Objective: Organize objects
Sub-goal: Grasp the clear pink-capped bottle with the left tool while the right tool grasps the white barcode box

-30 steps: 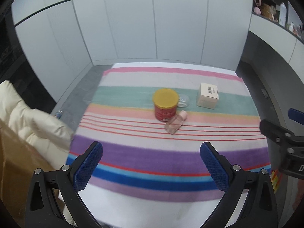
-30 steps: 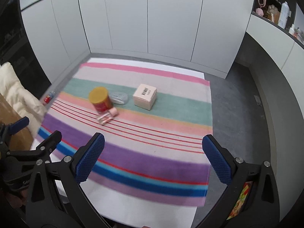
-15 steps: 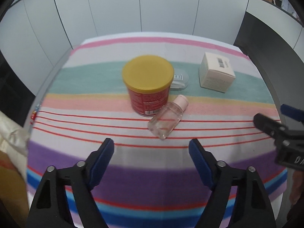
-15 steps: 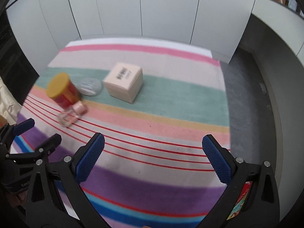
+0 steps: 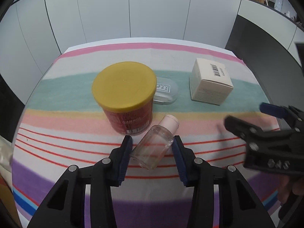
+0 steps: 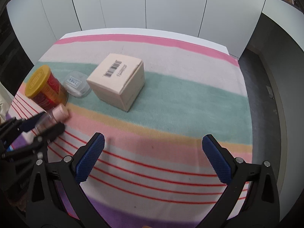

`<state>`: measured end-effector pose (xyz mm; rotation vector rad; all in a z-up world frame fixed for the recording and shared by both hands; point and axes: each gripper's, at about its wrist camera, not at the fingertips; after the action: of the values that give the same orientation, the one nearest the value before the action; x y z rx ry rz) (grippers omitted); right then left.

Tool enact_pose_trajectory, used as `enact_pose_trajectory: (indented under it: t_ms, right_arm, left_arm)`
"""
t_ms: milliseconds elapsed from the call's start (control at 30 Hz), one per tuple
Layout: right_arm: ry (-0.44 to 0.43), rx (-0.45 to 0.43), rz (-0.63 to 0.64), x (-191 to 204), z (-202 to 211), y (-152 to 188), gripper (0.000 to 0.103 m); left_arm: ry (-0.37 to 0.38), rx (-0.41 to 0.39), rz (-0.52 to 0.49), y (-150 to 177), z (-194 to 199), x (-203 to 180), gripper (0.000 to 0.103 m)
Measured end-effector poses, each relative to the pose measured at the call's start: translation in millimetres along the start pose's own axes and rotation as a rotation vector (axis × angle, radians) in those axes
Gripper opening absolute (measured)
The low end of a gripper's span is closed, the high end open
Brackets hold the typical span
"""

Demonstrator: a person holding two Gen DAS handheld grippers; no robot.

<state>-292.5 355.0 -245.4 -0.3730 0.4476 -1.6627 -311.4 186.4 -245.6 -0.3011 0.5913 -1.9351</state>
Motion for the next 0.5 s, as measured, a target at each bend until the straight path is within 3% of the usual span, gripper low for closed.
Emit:
enact_pose_trajectory:
  t_ms: [133, 167, 300, 433, 500]
  right_arm:
    - [-0.022, -0.015, -0.009, 11.4, -7.2, -8.0, 0.103]
    - [-0.024, -0.016, -0.010, 15.4, -9.8, -10.0, 0.103]
    - [-0.015, -0.024, -0.009, 30.2, -22.9, -21.1, 0.103]
    - [-0.009, -0.031, -0.035, 37.0, -34.9, -34.3, 0.103]
    - [-0.002, -0.034, -0.049, 38.3, -39.1, -38.6, 0.103]
  left_arm:
    - [-0.020, -0.005, 0.028, 5.0, 6.0, 9.1, 0.040]
    - [-0.022, -0.001, 0.033, 6.1, 7.3, 12.7, 0.027]
    - [-0.051, 0.027, 0.073, 10.2, 8.4, 29.0, 0.028]
    - [-0.052, 0.038, 0.042, 11.8, 8.3, 28.2, 0.028]
    - [-0.052, 0.035, 0.020, 10.5, 6.8, 25.5, 0.033]
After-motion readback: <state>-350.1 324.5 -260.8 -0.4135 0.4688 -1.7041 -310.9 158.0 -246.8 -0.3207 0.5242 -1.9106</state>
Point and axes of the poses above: each gripper's, at about its wrist camera, not at the fingertips, and z roughly against the way its jaws point, x to its left, y to its underside, and after that the axes turned 1 degree about y, right-handed
